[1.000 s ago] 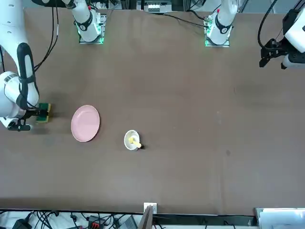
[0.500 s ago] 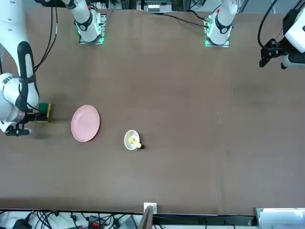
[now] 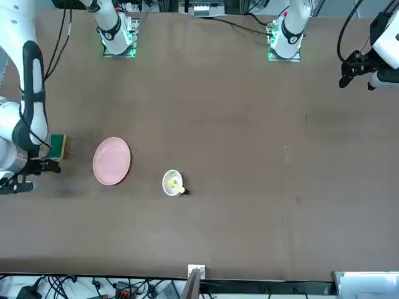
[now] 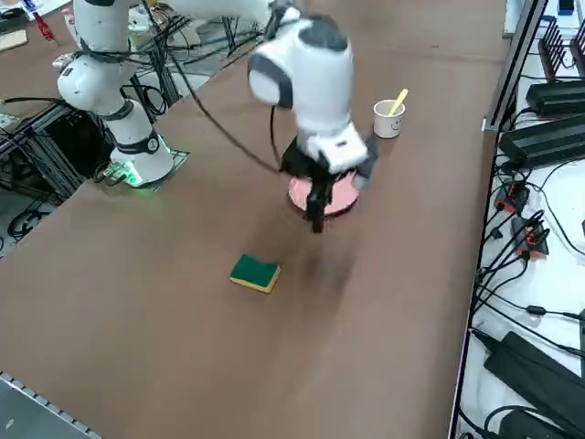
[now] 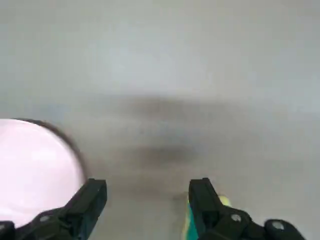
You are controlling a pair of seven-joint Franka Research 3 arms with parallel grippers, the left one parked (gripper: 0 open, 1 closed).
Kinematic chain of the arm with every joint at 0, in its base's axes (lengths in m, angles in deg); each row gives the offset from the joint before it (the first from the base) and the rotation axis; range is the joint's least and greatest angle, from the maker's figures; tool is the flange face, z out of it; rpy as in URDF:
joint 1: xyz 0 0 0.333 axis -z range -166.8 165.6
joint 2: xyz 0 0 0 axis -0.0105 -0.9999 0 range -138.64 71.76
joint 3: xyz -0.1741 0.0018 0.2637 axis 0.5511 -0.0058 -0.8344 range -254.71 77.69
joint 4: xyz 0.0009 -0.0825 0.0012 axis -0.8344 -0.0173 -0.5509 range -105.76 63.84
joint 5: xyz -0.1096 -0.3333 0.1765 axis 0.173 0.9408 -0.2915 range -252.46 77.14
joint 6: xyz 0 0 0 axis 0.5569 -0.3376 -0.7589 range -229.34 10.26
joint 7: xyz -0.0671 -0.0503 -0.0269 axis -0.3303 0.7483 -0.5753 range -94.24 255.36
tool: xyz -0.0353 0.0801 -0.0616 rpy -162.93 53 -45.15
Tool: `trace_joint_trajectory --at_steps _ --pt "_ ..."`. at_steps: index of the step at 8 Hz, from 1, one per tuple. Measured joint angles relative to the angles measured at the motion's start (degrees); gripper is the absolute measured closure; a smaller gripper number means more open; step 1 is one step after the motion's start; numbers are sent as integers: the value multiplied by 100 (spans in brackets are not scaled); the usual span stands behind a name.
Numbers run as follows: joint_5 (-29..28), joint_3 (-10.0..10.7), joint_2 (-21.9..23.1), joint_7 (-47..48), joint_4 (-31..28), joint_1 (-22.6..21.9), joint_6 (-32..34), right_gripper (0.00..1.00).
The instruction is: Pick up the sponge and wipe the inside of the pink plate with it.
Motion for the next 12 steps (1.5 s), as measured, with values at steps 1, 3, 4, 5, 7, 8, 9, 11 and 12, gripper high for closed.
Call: trace_joint_trajectory --at_steps 1,3,4,5,7,8,9,11,12 --pt "-237 1 126 0 227 -57 283 0" --pt "-360 2 513 142 390 -293 577 0" --pt "-360 4 758 313 429 -417 917 0" --pt "-359 5 1019 419 452 -487 1277 0" --pt "-203 31 1521 481 460 -492 1763 0" --pt "1 29 1749 642 459 -489 1973 0" --pt "252 -83 1967 827 455 -459 2159 0" --pt "721 -901 2447 1297 409 -18 2393 0" --pt "825 -1421 2660 1493 376 364 2497 0"
